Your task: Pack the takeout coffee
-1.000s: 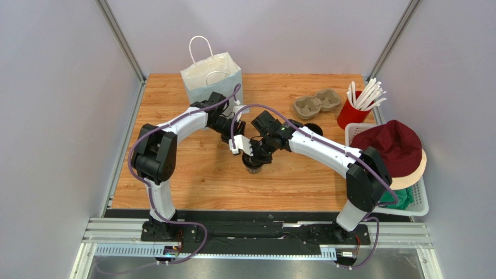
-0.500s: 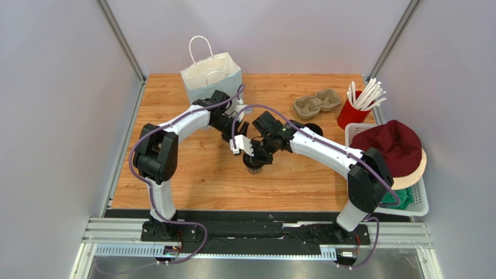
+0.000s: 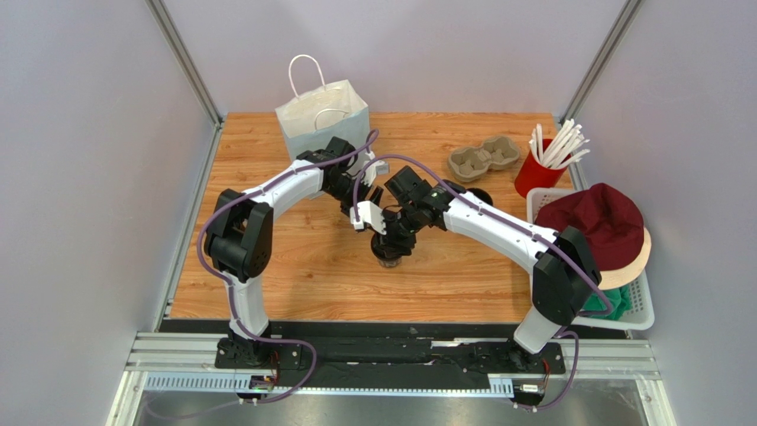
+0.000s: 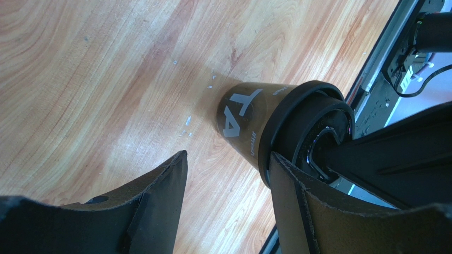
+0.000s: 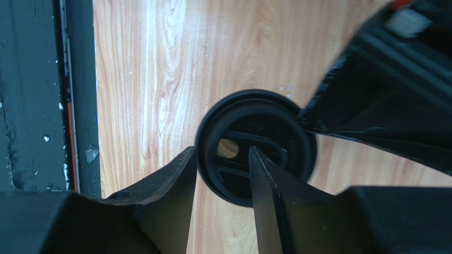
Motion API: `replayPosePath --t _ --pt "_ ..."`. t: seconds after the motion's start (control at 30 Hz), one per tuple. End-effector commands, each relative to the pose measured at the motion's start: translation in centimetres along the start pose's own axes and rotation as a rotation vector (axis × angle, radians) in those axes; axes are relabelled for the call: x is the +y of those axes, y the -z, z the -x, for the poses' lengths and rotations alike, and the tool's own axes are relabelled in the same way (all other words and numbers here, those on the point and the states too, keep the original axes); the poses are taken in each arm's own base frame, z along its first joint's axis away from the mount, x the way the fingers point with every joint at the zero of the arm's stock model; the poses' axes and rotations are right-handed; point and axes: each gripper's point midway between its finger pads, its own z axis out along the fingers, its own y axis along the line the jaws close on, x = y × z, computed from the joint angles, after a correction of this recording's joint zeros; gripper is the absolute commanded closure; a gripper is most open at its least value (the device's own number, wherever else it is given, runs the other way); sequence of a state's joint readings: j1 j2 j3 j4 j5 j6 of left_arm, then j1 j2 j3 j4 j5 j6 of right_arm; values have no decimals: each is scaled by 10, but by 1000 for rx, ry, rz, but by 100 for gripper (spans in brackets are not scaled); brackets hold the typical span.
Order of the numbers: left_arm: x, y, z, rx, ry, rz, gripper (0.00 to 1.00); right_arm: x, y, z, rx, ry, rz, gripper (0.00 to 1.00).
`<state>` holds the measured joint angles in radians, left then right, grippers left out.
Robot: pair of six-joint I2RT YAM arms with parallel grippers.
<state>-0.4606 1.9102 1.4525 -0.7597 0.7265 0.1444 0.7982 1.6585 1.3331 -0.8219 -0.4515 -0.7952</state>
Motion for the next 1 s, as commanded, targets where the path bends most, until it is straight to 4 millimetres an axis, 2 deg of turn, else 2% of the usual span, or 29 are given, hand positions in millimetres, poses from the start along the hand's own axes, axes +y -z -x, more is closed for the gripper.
replayPosePath --t 0.0,0.13,0.27,0.43,0.53,0.7,0.73,0.83,0.97 --pt "-11 5 10 -20 -45 -22 32 -22 36 39 -115 2 -105 55" --pt "-17 13 21 -48 -60 -42 28 -31 47 47 -153 -30 -132 54" --pt "-26 28 40 -90 -94 -48 25 -44 62 54 -204 -99 -176 53" --pt "-40 47 57 -138 -139 -44 22 -68 84 42 -271 -266 -207 52" --pt "-47 51 53 -139 -143 -64 22 -80 90 26 -293 -388 -206 52" --pt "-47 43 32 -106 -169 -46 23 -93 82 -4 -305 -563 -163 51" --pt "-44 37 23 -85 -155 -45 23 -95 76 -7 -306 -580 -148 51" --pt "-42 28 13 -66 -150 -31 23 -97 64 -14 -298 -631 -110 51" --pt "-39 21 13 -75 -157 -2 22 -97 48 -21 -284 -683 -60 51"
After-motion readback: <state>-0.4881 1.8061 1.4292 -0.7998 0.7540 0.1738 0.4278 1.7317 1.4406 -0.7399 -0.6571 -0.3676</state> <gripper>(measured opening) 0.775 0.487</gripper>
